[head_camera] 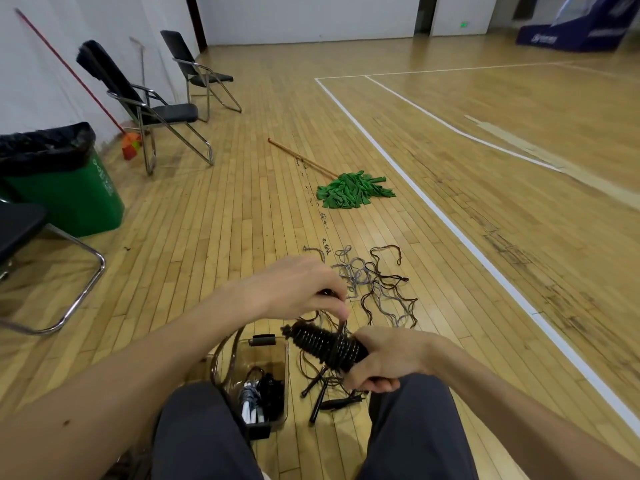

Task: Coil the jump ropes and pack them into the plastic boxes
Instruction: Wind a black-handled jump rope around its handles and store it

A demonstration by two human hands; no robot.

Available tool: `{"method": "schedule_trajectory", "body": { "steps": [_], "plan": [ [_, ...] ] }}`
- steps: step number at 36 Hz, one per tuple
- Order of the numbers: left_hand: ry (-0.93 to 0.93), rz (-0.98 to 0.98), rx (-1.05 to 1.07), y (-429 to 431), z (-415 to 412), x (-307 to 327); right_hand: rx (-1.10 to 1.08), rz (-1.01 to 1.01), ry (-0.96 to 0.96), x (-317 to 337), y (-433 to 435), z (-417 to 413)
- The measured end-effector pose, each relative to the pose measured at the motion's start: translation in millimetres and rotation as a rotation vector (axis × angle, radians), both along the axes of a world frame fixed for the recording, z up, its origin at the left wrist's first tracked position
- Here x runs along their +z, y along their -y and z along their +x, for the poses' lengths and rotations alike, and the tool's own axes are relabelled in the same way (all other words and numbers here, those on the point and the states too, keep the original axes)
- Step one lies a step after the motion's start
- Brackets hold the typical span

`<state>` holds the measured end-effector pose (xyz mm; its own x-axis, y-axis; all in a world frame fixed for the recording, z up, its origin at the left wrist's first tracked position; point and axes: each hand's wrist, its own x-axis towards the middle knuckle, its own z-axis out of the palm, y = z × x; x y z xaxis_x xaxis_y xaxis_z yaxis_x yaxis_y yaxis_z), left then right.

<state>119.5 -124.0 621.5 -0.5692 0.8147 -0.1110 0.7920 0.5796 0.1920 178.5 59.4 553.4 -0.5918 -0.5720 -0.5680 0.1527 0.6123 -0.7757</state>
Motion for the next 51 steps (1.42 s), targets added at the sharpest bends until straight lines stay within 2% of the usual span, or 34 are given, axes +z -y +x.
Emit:
{"method": "schedule_trajectory", "body": {
  "steps": [4,9,13,15,19,22,24,28,31,33,36,41,46,49,51],
  "plan": [
    [0.181,0.06,0.066,2,0,-3,0.125,0.014,-0.018,13,4,10],
    [0.456,0.286,0.089,10,2,-20,0.2,-0.065,-0.071,32,4,16],
    [0.643,0.417,0.189,12,6,-33,0.12,-0.213,-0.114,42,0,14],
    [0.636,0.416,0.268,16,2,-49,0.043,-0.261,-0.137,41,-1,11],
    [0.661,0.295,0.497,31,-3,-82,-0.112,-0.24,-0.191,31,-2,6],
    [0.778,0.33,0.557,23,15,-70,-0.168,-0.216,-0.2,22,-1,4],
    [0.921,0.442,0.593,21,25,-68,-0.201,-0.185,-0.218,17,2,3],
    [1.239,0.855,0.785,18,27,-80,-0.317,-0.068,-0.344,5,6,-5],
    [1.332,0.995,0.898,13,31,-83,-0.336,0.128,-0.5,-6,11,-12],
    [1.308,1.008,0.947,11,34,-82,-0.318,0.304,-0.614,-14,18,-13],
    [1.259,0.954,1.012,12,33,-82,-0.331,0.461,-0.748,-20,27,-11],
    [1.367,0.921,1.025,18,37,-73,-0.3,0.765,-0.899,-26,37,-6],
    [1.369,0.962,1.152,14,38,-69,-0.244,0.926,-1.049,-33,58,9],
    [1.306,0.966,1.2,12,39,-72,-0.2,0.972,-1.101,-55,72,8],
    [1.273,0.996,1.238,12,39,-74,-0.26,0.941,-1.151,-62,80,11]
  ]
}}
